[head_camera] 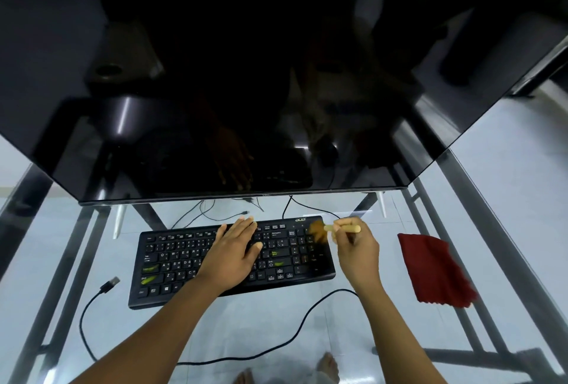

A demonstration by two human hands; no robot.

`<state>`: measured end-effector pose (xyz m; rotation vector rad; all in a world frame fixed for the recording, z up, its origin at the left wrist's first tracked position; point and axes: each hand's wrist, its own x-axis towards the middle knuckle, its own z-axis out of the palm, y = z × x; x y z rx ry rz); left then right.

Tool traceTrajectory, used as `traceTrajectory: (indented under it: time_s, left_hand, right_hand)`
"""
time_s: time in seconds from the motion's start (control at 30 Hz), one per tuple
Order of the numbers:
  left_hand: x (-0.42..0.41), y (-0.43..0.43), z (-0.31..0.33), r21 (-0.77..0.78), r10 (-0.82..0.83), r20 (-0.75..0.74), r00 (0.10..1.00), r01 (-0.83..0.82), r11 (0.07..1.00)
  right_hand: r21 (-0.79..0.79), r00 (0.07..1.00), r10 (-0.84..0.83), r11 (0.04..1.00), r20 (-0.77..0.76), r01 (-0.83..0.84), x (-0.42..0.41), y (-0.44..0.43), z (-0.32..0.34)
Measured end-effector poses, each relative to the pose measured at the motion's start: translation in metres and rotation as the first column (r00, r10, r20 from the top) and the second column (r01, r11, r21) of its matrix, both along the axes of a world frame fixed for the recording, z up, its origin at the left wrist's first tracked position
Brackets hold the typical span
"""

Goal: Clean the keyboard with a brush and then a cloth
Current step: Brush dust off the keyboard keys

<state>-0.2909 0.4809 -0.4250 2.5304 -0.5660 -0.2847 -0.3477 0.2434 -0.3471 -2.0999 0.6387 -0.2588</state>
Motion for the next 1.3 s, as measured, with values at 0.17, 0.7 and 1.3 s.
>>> traceTrajectory:
  time_s: [0.17,0.7,1.3]
  left_hand:
    - [0.002,0.001,0.003,-0.022,-0.010,-0.021,1.000,0.009,1.000]
    - [-0.003,0.000,0.006,0.044,-0.037,0.009,0.999,0.037,0.998]
    - [-0.008,-0.020,0.015,0.257,-0.073,-0.013,0.997,0.074,0.964]
  right_hand:
    - [0.064,0.977,0.211,0.976,-0.041,-0.208,0.010,0.012,0.004]
    - [-0.091,0.989,0.145,0.985,-0.019,-0.146,0.015,0.013,-0.002]
    - [-0.070,0.983,0.160,0.986,0.091,-0.154,-0.035,0.004,-0.011]
